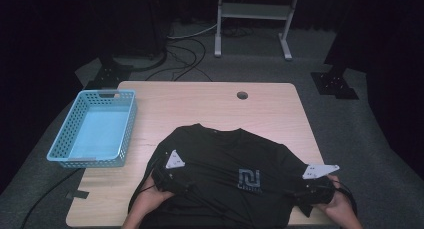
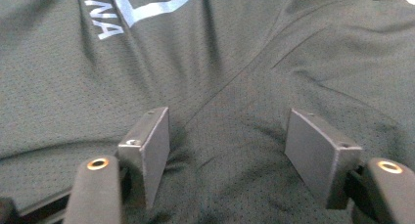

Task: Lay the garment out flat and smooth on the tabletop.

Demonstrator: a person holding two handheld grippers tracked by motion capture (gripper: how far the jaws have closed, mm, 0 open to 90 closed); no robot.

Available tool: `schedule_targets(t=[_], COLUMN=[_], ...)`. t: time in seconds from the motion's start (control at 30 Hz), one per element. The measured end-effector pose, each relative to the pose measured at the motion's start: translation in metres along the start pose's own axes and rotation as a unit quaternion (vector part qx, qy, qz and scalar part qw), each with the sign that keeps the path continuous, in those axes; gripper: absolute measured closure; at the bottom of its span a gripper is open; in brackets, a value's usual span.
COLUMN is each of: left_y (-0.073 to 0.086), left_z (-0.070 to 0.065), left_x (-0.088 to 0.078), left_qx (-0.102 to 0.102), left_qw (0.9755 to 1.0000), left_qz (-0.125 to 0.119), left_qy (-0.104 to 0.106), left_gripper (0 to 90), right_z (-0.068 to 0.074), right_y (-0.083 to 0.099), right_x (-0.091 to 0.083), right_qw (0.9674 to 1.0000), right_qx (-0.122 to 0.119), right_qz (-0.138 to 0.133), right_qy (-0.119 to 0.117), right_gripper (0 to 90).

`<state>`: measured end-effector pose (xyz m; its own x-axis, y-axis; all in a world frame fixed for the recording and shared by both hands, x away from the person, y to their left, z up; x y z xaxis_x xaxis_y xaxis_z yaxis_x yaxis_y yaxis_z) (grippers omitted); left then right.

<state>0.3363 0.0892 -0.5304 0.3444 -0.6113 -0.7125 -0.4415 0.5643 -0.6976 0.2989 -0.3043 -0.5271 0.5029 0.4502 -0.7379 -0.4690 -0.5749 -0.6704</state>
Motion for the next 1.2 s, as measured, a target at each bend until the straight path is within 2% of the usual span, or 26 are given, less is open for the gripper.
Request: schedule_targets(t=[0.1,0.3,0.43,0.53,0.7,0.77,0.83,0.93,1.0,1.07,1.2], left_y=[-0.004,-0.018,-0.026,-0.030,-0.031,-0.031,-0.031,-0.030,-0.028,-0.024,-0.015], left_z=[-0.002,-0.006,-0.010,-0.014,-0.014,-0.013,-0.011,-0.007,-0.004,-0.001,0.006], left_x=[0.005,0.019,0.028,0.032,0.031,0.027,0.022,0.012,0.004,-0.004,-0.021], left_qx=[-0.001,-0.003,-0.001,0.003,0.014,0.022,0.027,0.028,0.026,0.029,0.032], left_qw=[1.0000,1.0000,1.0000,1.0000,0.9997,0.9995,0.9994,0.9995,0.9996,0.9995,0.9993], left_qz=[-0.005,-0.003,-0.001,0.001,0.013,0.020,0.019,0.006,-0.003,-0.005,-0.010], left_qy=[-0.001,-0.002,-0.001,0.005,0.013,0.010,0.010,0.009,0.011,0.010,0.014], left_gripper=[4.8,3.9,3.5,3.2,5.3,5.2,5.3,5.5,5.8,6.8,11.6], right_z=[-0.015,-0.046,-0.063,-0.068,-0.063,-0.049,-0.035,-0.006,0.015,0.037,0.076], right_y=[0.003,0.008,0.012,0.014,0.009,-0.007,-0.019,-0.038,-0.048,-0.055,-0.064], right_x=[-0.001,0.001,-0.001,-0.002,-0.001,-0.002,-0.001,0.003,0.010,0.019,0.032], right_qw=[1.0000,0.9994,0.9994,0.9995,0.9998,0.9996,0.9994,0.9981,0.9966,0.9940,0.9883], right_qx=[-0.006,-0.015,-0.011,-0.003,0.012,0.007,-0.010,-0.043,-0.060,-0.086,-0.118], right_qz=[-0.004,-0.029,-0.032,-0.032,-0.015,-0.027,-0.032,-0.036,-0.032,-0.028,-0.027], right_qy=[-0.004,-0.015,-0.013,-0.008,-0.002,-0.005,-0.012,-0.027,-0.047,-0.061,-0.093], right_gripper=[32.1,31.6,31.8,31.1,24.5,21.4,20.3,19.1,17.9,17.7,17.6])
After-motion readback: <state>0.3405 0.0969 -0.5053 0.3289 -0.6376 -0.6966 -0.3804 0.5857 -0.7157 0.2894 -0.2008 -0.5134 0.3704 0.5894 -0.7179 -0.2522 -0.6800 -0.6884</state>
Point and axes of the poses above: each handheld gripper's, and its own axes: x roughly forward along the jaws, y roughly out of its underside, z roughly to its left, the point moved 7 cm from there along x, roughly forward along the jaws, and after that the axes turned 7 degrees about y, right-handed, at the moved point
